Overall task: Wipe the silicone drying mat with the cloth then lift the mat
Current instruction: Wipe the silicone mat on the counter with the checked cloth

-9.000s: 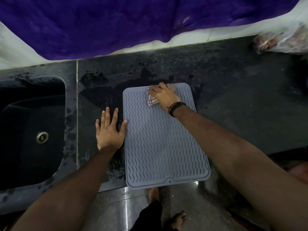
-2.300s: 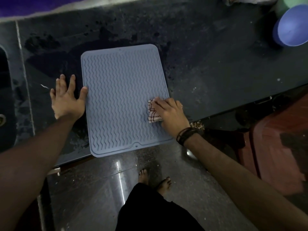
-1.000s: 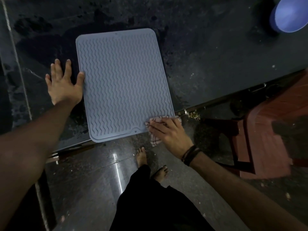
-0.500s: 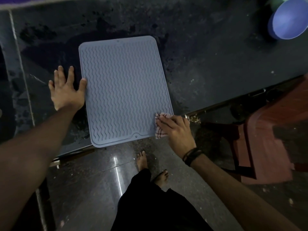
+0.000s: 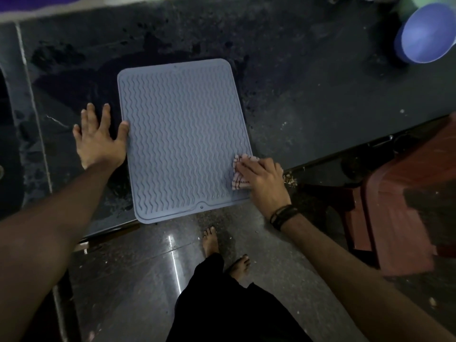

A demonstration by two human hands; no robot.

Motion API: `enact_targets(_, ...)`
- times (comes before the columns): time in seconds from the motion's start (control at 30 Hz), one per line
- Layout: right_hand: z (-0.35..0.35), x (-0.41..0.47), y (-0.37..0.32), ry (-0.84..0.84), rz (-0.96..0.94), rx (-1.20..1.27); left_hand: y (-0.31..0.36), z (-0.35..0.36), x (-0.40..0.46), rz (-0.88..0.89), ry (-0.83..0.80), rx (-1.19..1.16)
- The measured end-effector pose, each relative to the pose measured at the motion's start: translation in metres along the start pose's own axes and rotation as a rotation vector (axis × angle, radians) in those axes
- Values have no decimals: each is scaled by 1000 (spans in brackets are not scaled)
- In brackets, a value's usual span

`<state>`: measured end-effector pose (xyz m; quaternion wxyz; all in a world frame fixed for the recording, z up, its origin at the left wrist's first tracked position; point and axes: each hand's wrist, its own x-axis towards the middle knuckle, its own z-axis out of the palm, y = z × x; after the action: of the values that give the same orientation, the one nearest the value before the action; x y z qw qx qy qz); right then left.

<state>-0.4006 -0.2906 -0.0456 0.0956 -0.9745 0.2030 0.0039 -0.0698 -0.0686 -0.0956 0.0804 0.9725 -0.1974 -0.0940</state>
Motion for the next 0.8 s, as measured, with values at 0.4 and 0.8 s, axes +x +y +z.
enact_targets(0.4, -16, 67, -23, 86, 8, 84, -2, 1, -1, -3, 0, -14)
enact_targets(0.8, -1, 3, -31, 10, -70, -34, -1, 0, 0, -10, -16, -19)
